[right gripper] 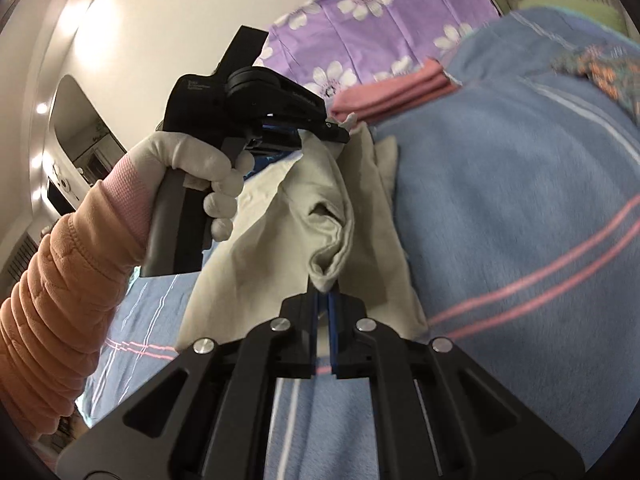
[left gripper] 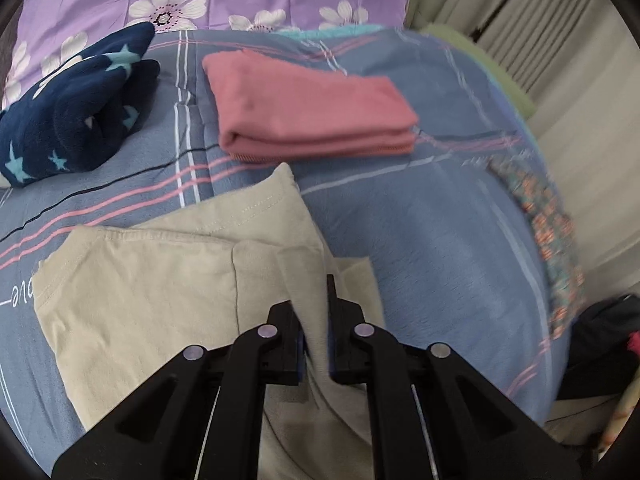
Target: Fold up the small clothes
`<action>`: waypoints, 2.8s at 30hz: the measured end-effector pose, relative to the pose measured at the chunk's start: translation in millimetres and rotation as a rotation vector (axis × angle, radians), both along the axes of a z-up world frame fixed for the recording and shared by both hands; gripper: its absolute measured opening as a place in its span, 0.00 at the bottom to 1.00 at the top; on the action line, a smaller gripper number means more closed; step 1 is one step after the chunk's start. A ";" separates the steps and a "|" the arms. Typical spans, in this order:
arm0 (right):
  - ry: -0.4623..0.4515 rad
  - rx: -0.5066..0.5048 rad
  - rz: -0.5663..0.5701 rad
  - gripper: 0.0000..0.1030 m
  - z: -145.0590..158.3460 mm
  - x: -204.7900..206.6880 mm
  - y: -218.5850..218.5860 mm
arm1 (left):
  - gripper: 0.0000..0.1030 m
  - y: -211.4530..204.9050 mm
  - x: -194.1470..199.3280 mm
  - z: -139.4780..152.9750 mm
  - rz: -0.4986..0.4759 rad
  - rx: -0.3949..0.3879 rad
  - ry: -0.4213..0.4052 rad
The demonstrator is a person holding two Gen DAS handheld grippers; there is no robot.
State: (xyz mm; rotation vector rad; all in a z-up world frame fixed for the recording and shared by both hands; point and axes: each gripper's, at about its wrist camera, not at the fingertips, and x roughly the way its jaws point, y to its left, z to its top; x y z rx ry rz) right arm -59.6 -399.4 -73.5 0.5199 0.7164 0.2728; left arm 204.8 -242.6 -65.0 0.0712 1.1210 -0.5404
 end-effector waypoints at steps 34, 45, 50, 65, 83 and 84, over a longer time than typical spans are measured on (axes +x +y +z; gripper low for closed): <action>0.068 0.212 0.031 0.04 -4.2 16.3 -21.9 | 0.63 103.4 -184.6 32.9 -0.147 0.029 -0.291; 0.015 0.236 0.052 0.04 29.5 13.0 -18.3 | 0.63 98.0 -224.1 -10.2 -0.136 0.228 -0.389; 0.022 0.251 0.042 0.03 29.9 13.6 -19.8 | 0.63 107.9 -219.3 -18.8 -0.037 0.311 -0.425; 0.175 0.206 -0.020 0.02 -23.9 -8.9 -35.8 | 0.63 158.0 -213.4 -35.7 0.111 0.347 -0.367; 0.197 0.064 -0.029 0.05 -28.7 9.4 -34.5 | 0.62 162.2 -213.4 -41.2 0.105 0.290 -0.319; 0.206 0.050 -0.013 0.05 -30.4 9.9 -33.0 | 0.60 162.9 -212.3 -41.6 0.104 0.284 -0.312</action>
